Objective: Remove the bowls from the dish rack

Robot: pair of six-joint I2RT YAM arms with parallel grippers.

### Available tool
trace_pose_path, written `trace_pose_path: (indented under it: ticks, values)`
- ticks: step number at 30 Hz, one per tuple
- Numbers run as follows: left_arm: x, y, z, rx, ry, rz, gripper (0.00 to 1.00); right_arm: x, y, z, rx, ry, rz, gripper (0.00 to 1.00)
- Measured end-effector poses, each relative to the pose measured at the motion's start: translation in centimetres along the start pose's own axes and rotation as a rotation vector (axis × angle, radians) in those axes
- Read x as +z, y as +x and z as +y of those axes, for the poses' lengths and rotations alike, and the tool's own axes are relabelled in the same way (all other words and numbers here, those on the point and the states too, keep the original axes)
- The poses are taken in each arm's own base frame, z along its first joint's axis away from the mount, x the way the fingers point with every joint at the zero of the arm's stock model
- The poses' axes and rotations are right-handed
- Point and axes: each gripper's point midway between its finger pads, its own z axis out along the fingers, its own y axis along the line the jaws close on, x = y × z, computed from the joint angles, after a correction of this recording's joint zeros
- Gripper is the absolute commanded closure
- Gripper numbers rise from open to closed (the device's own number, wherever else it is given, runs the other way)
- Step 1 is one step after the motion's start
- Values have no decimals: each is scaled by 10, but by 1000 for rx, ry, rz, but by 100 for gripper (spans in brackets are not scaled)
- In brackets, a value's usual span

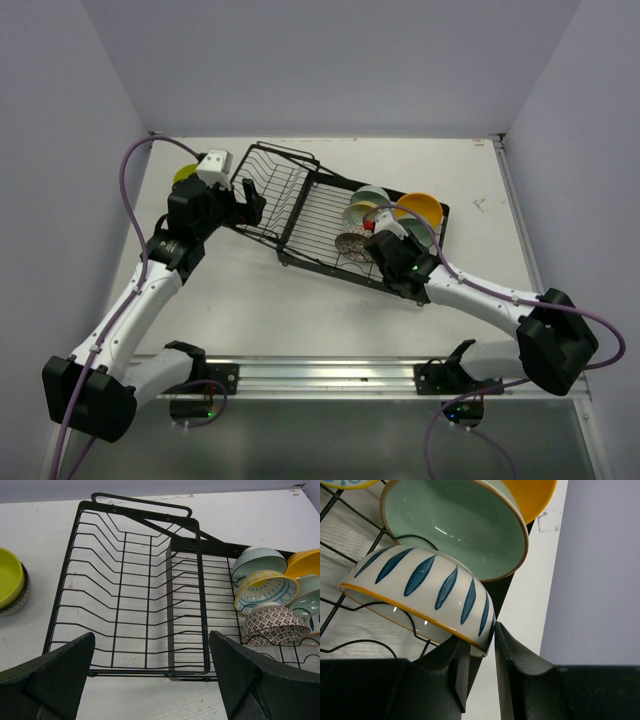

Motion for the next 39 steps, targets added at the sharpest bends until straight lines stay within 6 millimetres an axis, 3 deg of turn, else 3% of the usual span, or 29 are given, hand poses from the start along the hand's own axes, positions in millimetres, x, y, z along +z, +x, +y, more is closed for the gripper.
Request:
trace_pose_path:
  ticks: [23,33,39]
  values:
    - [0,0,0,0,-1,2,0,-15,-6,-32,77,204,-43,100]
    - [0,1,0,0,0,2,0,-31,-6,-48,220,177,-103,100]
    - [-4,-3,-12,1,66,-8,0,-46,-18,-49,338,46,-186,100]
